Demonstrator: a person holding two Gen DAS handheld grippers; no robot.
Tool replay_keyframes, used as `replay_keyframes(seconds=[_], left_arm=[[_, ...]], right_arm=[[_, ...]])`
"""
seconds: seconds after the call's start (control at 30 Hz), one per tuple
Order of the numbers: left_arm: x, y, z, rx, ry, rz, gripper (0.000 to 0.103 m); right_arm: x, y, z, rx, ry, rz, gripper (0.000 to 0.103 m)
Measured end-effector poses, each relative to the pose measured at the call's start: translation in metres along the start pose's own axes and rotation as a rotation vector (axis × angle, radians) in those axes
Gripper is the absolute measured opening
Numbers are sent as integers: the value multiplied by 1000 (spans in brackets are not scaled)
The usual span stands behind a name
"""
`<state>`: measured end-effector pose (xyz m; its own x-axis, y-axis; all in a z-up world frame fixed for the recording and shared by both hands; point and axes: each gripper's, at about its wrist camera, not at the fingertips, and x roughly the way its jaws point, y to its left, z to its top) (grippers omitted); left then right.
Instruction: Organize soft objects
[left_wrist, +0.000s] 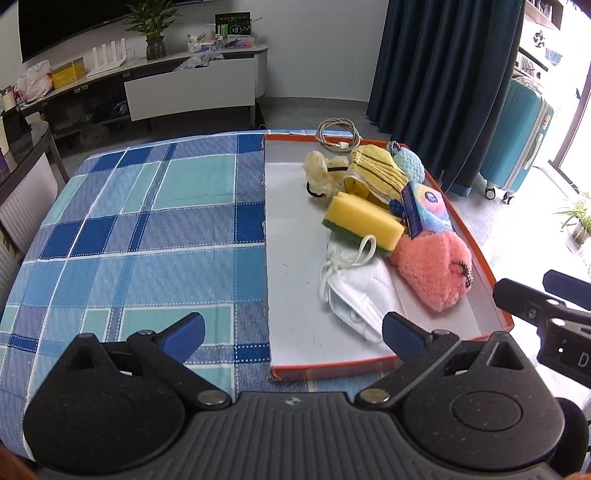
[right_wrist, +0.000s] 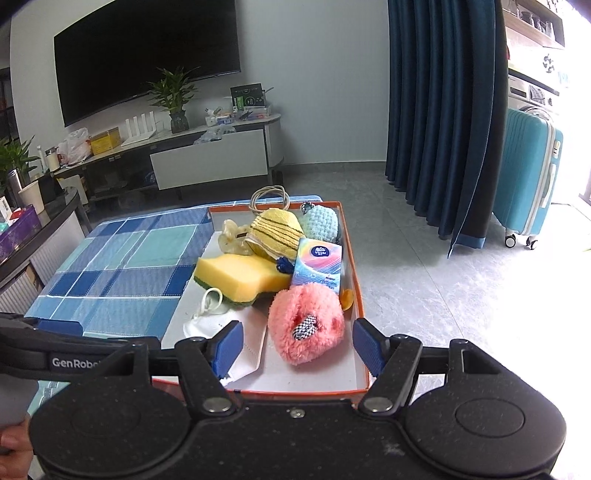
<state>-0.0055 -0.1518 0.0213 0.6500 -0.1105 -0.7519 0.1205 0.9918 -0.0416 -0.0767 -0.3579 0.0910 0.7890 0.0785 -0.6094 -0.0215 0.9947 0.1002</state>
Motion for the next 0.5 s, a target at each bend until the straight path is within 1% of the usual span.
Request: replay_keyframes(seconds=[0.2, 0.3, 0.5], left_arm=[[-4, -6, -8, 34, 2, -2, 103], [-6, -6, -10, 28, -2, -9, 103], [-3, -6, -13, 17, 18, -18, 103]], right_arm=[[-4, 6, -2, -9, 2, 0, 79], [-4, 8, -2, -12, 5, -3, 79], [-4, 7, -1, -13, 12, -10, 79]])
